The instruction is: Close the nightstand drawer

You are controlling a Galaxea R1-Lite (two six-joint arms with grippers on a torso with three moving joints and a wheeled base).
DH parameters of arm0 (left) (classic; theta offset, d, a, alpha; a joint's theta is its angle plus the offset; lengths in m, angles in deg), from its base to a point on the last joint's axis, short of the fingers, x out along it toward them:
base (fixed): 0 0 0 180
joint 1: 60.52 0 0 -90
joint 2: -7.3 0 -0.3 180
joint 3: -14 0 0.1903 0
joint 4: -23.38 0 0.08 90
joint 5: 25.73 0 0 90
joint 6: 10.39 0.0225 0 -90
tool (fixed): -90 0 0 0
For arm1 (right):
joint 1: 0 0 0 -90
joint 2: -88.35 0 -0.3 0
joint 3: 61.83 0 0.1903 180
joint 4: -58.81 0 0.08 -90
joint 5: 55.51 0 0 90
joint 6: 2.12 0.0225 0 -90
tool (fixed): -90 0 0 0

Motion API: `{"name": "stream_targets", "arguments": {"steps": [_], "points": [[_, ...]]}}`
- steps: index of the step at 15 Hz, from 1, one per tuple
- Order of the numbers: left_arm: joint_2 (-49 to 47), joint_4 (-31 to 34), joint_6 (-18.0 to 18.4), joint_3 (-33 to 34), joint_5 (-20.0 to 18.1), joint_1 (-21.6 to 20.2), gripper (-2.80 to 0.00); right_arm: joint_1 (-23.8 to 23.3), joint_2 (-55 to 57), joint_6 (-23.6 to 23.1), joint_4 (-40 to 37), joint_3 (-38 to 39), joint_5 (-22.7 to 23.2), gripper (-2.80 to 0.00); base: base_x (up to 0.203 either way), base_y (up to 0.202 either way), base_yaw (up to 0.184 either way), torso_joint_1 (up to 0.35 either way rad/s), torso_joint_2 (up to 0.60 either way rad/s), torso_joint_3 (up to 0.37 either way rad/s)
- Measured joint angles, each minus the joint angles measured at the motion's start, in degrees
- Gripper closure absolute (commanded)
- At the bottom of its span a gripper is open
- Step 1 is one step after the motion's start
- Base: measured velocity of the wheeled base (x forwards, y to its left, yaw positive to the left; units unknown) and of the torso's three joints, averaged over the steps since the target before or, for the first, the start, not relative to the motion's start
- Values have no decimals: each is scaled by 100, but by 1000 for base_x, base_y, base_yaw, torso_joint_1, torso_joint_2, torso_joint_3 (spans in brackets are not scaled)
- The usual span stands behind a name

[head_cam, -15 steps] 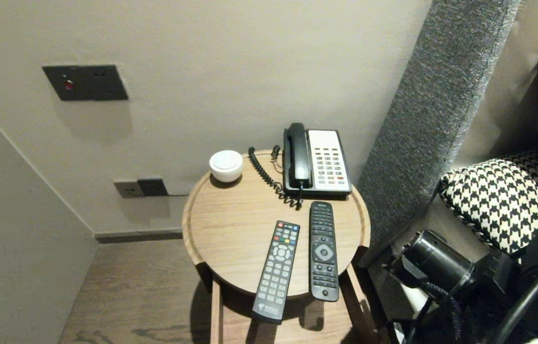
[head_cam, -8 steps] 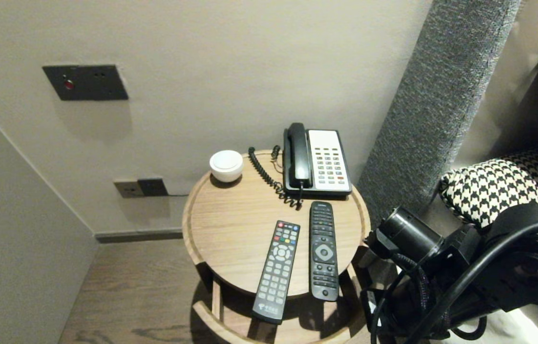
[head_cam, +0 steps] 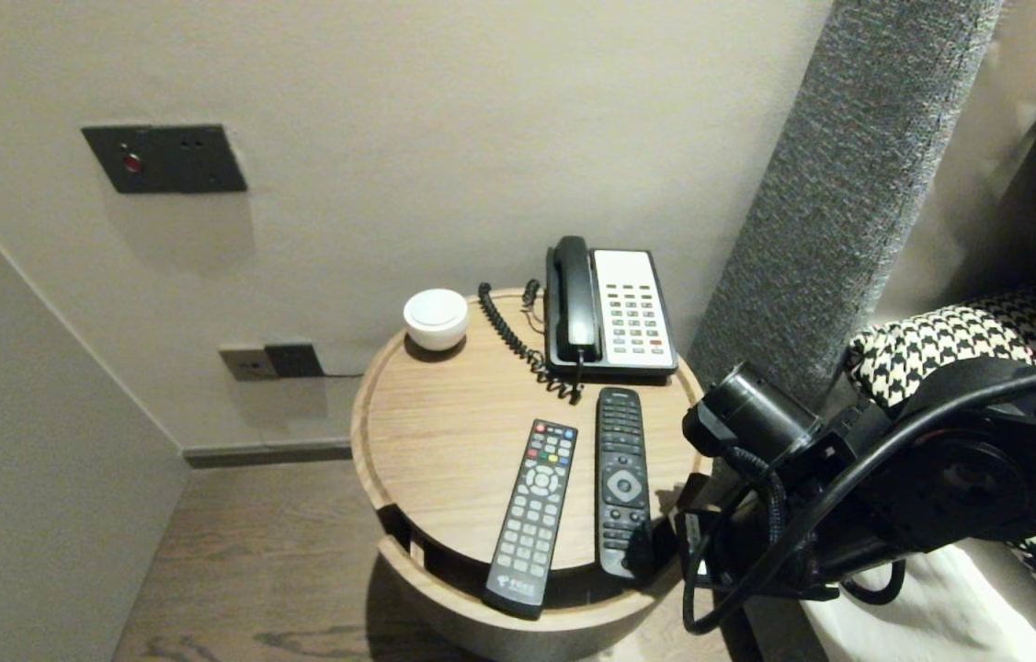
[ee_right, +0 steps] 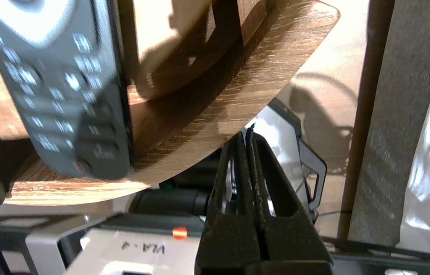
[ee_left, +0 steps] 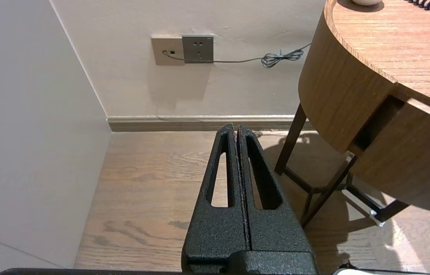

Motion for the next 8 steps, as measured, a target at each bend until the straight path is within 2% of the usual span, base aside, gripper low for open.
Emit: {"name": "stream_targets", "arguments": {"steps": [3, 8], "points": [[0, 0, 0, 0, 1, 0, 0, -18, 80, 24, -17, -203, -22, 0, 0, 0, 0, 0, 0, 0], [0, 0, 0, 0, 2, 0, 0, -29, 276, 171, -37, -476, -350, 0, 0, 0, 0, 0, 0, 0]]}}
